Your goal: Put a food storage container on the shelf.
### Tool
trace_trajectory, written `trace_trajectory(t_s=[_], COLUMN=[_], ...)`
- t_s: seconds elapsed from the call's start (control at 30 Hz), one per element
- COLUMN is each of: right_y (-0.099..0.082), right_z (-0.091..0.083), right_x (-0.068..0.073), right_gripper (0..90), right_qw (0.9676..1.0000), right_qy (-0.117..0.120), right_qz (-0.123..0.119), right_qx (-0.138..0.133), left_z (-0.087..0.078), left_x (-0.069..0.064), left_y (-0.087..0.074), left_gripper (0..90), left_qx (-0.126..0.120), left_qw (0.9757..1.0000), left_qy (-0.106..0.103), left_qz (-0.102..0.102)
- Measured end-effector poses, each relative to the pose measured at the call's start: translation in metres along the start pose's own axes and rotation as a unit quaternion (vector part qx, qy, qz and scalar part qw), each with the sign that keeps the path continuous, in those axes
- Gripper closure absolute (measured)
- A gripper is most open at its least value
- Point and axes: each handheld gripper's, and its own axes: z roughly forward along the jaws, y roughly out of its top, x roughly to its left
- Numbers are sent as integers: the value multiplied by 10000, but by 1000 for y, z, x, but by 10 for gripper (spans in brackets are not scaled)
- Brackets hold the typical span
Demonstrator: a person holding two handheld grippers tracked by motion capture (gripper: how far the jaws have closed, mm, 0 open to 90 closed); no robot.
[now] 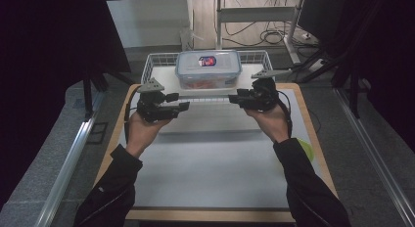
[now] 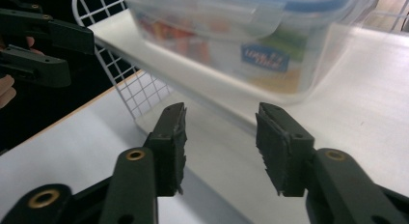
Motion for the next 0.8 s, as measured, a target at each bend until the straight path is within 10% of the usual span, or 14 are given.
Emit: trace_trajectory(t_s=[0.8], right_y=[-70], right_z=[-14], right_x=[27], right_gripper=[212], right_qw=[9989], right_qy=[82], right_qz=[-436], right_qx=[158], left_z=[-13], left_x=[-37], left_y=[-75], left_gripper=[229], left_qx=[420], left_qw=[9987], left_qy=[141], left_qz=[252])
